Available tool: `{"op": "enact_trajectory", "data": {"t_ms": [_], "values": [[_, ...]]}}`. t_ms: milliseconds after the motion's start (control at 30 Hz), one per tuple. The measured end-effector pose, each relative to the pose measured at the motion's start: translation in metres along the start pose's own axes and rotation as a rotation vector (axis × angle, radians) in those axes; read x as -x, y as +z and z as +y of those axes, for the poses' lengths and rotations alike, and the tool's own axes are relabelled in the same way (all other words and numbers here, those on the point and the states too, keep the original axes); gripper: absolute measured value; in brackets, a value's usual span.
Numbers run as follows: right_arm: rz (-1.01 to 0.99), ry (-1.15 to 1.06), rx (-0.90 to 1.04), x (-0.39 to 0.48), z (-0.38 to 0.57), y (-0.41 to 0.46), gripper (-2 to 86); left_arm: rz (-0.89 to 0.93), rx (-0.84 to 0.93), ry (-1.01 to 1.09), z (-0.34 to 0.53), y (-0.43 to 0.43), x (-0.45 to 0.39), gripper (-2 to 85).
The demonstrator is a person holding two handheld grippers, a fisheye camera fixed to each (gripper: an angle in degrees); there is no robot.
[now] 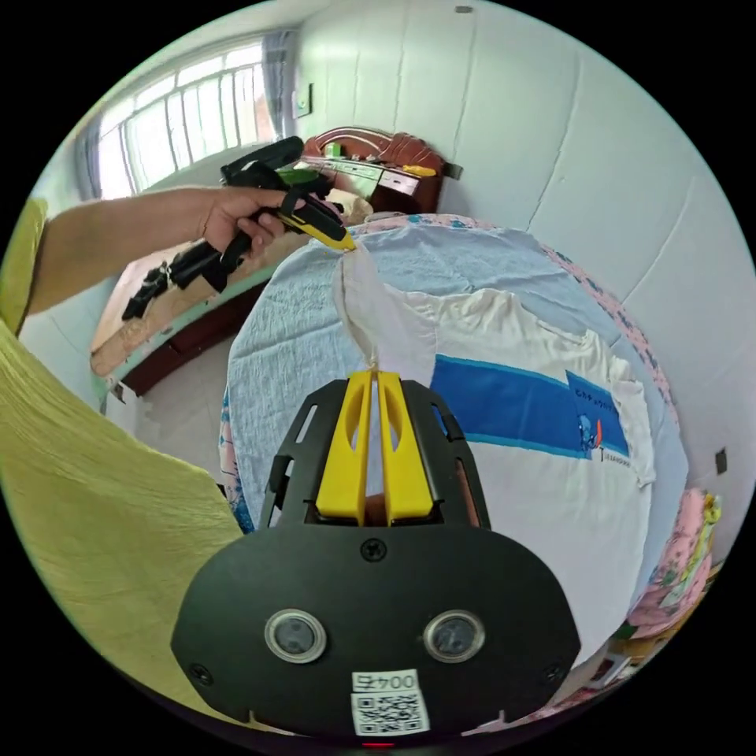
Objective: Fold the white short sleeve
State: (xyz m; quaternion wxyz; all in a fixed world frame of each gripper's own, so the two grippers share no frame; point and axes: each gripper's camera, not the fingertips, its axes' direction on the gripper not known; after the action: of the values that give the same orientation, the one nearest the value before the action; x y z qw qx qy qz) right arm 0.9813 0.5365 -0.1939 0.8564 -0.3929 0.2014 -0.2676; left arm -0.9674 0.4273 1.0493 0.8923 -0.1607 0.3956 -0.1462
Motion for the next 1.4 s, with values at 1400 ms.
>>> {"op": "enact_trajectory", "data": {"t_ms": [1400], "values": [[-0.383,0.677,0.056,-0.213,-0.045,-0.129,8.1,-0.344,0.089,0.438,-0.012,0.214,-0.008,3.9]]}}
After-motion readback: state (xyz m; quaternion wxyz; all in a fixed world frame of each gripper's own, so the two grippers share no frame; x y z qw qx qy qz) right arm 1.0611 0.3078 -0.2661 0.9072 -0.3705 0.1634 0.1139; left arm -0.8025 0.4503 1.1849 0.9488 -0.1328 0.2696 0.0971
